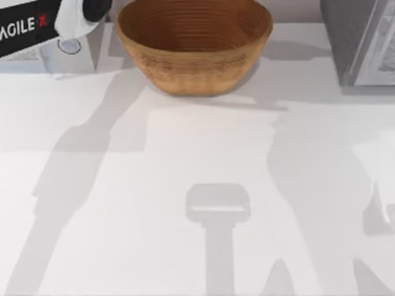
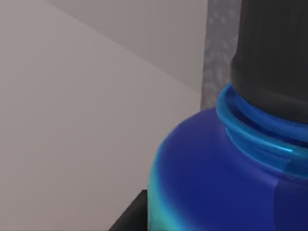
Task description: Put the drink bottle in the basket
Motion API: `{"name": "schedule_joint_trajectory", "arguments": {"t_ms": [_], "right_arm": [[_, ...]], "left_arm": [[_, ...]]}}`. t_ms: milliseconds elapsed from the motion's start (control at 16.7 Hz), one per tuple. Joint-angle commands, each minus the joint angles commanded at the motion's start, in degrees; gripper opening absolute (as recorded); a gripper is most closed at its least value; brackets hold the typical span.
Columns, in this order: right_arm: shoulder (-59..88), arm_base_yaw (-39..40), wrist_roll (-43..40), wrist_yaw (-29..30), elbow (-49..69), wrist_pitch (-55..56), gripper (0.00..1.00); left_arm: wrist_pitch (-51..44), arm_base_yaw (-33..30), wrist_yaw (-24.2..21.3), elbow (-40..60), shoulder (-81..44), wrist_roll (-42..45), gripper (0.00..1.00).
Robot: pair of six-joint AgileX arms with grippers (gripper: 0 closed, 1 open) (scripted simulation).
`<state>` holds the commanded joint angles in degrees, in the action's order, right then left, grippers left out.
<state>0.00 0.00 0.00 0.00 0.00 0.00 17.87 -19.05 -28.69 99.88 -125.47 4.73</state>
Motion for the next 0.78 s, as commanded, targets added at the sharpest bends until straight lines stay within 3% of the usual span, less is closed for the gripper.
{"name": "schedule_joint_trajectory", "arguments": {"t_ms": [480,780], "right_arm": [[0.00,0.00,0.00,0.00,0.00,0.00,1.00],[0.00,0.00,0.00,0.00,0.00,0.00,1.00]], "left_arm": [[0.00,0.00,0.00,0.00,0.00,0.00,0.98],[0.00,0.00,0.00,0.00,0.00,0.00,1.00]]}}
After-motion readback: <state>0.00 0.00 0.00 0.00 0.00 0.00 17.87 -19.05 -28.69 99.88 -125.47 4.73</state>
